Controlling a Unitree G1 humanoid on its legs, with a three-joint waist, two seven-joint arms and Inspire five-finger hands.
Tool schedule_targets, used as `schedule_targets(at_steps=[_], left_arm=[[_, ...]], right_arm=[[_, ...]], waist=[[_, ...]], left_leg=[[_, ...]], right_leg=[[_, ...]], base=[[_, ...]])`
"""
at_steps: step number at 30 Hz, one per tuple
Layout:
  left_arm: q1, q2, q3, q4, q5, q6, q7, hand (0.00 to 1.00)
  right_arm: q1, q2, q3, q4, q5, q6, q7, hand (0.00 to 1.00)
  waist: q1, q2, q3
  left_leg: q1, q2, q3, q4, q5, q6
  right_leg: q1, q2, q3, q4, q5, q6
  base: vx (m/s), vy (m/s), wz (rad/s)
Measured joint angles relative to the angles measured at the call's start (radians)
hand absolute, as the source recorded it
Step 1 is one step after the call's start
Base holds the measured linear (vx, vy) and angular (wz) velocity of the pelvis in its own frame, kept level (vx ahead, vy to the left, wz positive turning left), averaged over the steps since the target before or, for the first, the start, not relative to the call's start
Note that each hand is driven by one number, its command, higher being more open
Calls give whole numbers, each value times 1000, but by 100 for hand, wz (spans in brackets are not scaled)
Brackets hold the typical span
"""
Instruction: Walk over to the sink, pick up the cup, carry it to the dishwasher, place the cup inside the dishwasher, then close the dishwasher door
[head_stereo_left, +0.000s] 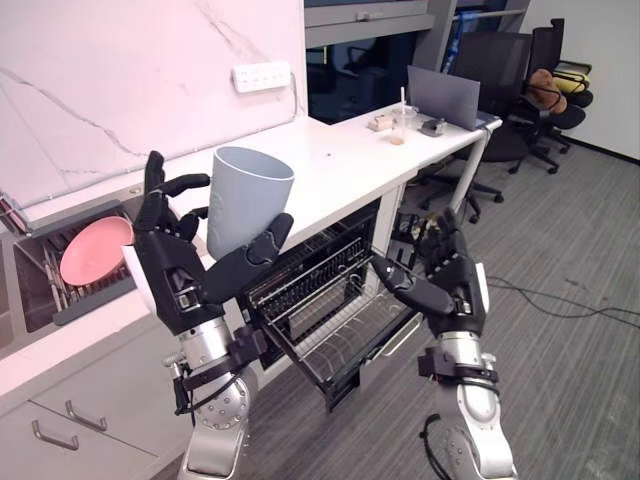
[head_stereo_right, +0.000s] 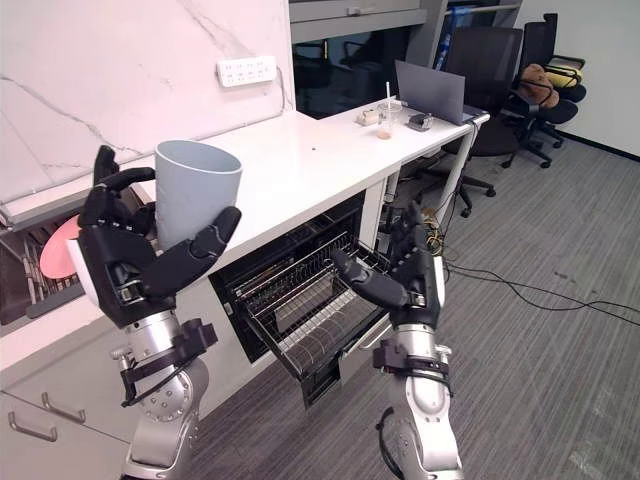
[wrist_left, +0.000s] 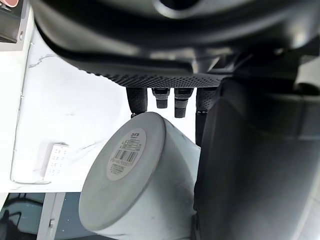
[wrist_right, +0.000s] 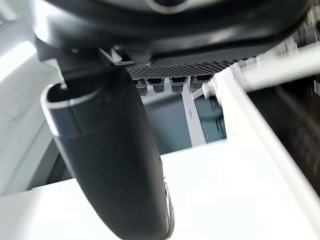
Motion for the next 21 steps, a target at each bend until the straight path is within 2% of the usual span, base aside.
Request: schedule_targets(at_steps=[3,8,9,12,14,17,21], left_arm=[[4,0,-12,70,0,6,3,0],[18,1,-37,123,38,17,0,0],[19,3,-29,123,42,15,-12,0],[21,6,39,123,42,1,-38,0],[22,7,68,124,42,-5,-36,0],[22,8,76,151,54,-17,-25,0],[22,8,35,202,121,-18,-16,0]], right_arm=[[-18,11,31,0,95,-3,50,100],[-26,4,41,2,152,-1,117,100],[-13,-1,-9,1,186,10,191,100],[23,-46,-190,-45,344,82,370,100],[24,-79,-269,-79,428,111,413,100],[22,-107,-291,-118,506,150,449,100],[18,-108,-236,-131,554,225,498,100]], waist=[[2,-3,-11],[1,-3,-27],[2,-3,-27],[-1,-3,-27],[-7,-4,-29],[-19,-4,-32],[-22,-5,-33]], left_leg=[[3,-4,0,-6,4,2],[14,-13,-1,-40,26,5],[16,-13,-1,-42,27,5],[28,-15,2,-48,28,6],[32,-15,5,-52,30,5],[36,-13,6,-52,31,3],[41,-13,4,-53,33,4]], right_leg=[[3,-3,0,-3,1,2],[1,-6,-3,-7,3,5],[2,-6,-3,-7,4,5],[10,-7,0,-7,5,6],[11,-6,3,-7,5,6],[14,-4,4,-7,5,6],[20,-4,1,-7,5,6]], base=[[-36,1,0],[-28,-4,2],[0,0,0],[-14,-3,-3],[-24,-8,-6],[0,0,0],[-38,-14,2]])
